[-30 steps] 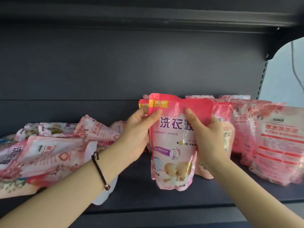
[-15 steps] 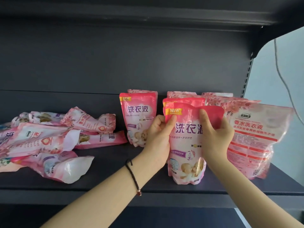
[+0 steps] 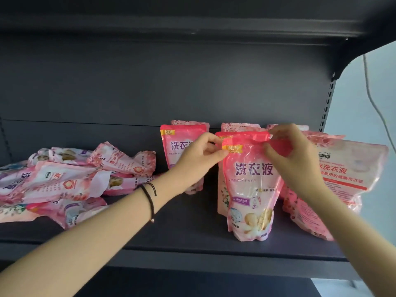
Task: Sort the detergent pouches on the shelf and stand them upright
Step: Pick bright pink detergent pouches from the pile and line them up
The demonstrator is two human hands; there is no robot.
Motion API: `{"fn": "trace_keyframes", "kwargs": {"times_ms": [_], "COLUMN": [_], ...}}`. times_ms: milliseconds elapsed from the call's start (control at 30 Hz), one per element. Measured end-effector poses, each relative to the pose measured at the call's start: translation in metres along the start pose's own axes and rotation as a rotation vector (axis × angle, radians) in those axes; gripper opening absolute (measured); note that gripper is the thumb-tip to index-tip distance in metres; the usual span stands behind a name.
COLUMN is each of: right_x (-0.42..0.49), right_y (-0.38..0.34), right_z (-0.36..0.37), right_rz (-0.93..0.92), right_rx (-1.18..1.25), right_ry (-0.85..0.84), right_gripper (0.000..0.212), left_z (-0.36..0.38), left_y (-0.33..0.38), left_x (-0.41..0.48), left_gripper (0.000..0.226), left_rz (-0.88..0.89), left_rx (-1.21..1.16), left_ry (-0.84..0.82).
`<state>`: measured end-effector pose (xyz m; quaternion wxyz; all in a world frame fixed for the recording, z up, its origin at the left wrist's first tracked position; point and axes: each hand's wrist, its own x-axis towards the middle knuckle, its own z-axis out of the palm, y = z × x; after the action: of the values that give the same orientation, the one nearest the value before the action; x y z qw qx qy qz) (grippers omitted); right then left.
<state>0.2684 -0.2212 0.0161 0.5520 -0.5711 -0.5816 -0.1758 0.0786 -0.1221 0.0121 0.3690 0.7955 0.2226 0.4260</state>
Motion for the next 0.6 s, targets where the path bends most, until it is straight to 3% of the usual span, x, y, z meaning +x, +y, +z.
{"fn": "trace_keyframes", "kwargs": {"times_ms": [133, 200, 267, 400, 600], "right_x": [0.014, 0.015, 0.013, 0.010, 0.009], "right_y": [-0.029, -0.040, -0.053, -0.083, -0.110], "right_z": [-0.011, -0.008, 0.002, 0.041, 0.130], "right_rz": [-0.301, -0.387, -0.485, -0.624, -0.675], "right_rx": [-0.477, -0.601, -0.628, -0.585, -0.601], "right_ry": [-0.269, -0.292, -0.245, -0.230, -0.559], "right_gripper": [0.019, 0.021, 0.019, 0.018, 0.025], "left_z": [-0.053, -0.078, -0.103, -0.146, -0.215], "left_y": [0.009, 0.004, -0.005, -0.033, -0.077], "left_x": [-0.006, -0.013, -0.020, -0.028, -0.019], "left_gripper": [0.018, 0.027, 0.032, 0.039, 0.046], "left_rz": [0.167, 0.248, 0.295, 0.260, 0.260], "left_rx": [0.556, 0.951, 1.187, 1.377, 1.502], "left_ry": [-0.060, -0.097, -0.112, -0.158, -0.180]}}
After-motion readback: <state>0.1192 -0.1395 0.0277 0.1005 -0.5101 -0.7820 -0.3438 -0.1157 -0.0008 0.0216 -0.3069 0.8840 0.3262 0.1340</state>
